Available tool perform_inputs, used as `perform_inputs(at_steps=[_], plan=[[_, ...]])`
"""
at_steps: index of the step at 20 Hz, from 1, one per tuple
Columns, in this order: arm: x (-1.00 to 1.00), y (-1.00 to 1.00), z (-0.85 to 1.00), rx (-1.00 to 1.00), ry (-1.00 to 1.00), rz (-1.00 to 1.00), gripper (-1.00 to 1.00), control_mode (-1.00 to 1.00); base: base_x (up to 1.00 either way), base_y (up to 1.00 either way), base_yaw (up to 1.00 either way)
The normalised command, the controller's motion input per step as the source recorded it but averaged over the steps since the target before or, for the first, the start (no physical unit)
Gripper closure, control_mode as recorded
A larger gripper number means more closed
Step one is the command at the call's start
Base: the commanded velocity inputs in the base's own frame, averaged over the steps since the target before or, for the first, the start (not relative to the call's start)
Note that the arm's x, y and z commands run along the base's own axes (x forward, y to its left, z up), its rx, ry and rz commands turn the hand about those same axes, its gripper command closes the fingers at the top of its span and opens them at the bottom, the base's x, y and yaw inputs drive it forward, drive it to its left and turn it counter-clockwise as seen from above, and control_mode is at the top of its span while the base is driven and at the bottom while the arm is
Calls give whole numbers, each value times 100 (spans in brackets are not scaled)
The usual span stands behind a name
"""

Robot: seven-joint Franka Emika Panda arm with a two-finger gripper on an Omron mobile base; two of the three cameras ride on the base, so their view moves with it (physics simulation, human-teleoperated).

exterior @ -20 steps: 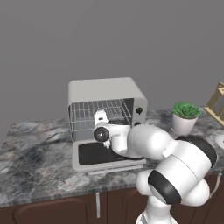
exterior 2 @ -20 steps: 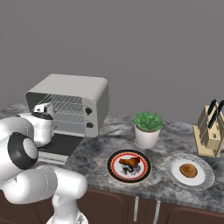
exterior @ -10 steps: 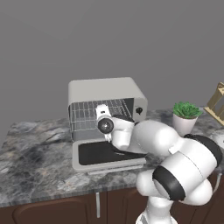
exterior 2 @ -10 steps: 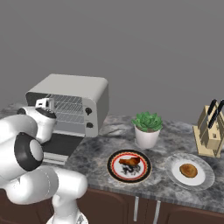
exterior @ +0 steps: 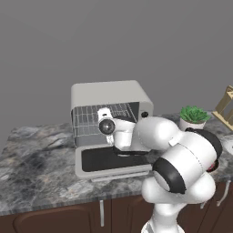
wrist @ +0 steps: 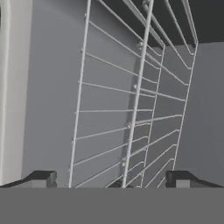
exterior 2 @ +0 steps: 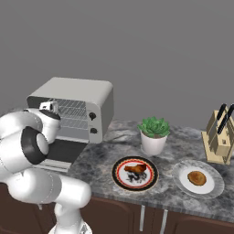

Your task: Open the toaster oven door. Place the bread on the top rack in the toaster oven and place the chicken drumstick on the bottom rack.

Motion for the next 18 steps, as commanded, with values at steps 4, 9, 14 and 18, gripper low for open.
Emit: perform_inputs(at_steps=[4, 9, 14, 18], plan=[[0, 0, -49, -2, 15, 1, -100, -100, 0, 0, 0], [15, 2, -12, -4, 16, 2, -100, -100, 0, 0, 0], [5, 2, 1, -2, 7, 3, -100, -100, 0, 0, 0], [-2, 6, -17, -9, 15, 4, 100, -100, 0, 0, 0]])
